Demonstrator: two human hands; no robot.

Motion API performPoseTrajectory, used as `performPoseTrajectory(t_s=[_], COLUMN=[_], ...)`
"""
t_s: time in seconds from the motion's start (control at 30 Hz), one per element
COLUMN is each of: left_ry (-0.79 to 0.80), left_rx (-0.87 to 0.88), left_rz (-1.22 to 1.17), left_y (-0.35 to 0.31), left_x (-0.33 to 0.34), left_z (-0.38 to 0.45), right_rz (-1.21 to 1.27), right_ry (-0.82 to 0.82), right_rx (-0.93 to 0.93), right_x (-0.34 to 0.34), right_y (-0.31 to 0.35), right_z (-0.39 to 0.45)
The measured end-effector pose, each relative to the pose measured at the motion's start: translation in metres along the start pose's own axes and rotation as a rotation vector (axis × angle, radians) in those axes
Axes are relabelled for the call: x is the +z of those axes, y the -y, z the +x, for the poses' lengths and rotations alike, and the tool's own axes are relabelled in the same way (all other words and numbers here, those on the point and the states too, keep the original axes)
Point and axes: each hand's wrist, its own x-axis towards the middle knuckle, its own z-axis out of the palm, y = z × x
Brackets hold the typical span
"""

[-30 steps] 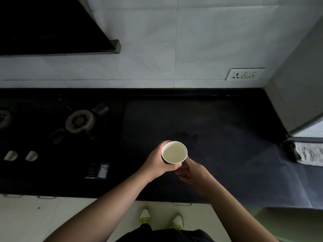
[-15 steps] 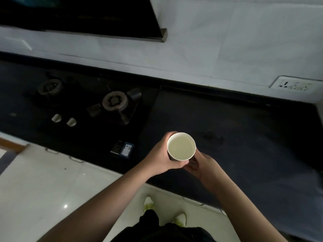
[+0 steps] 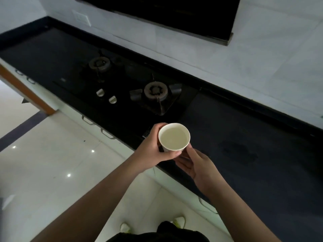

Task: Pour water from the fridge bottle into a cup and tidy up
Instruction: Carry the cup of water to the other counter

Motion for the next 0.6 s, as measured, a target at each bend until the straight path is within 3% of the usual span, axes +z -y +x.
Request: performPoseTrajectory(t_s=[0.6], left_ry=[-0.303], left_rx=[-0.002], left_rz=[-0.026], left_y=[0.063], left_x=[-0.223], left_z=[-0.165], right_rz=[-0.075], right_ry=[0.108], right_rx=[0.016], right_x=[0.265], right_y=[-0.106], right_z=[-0.020])
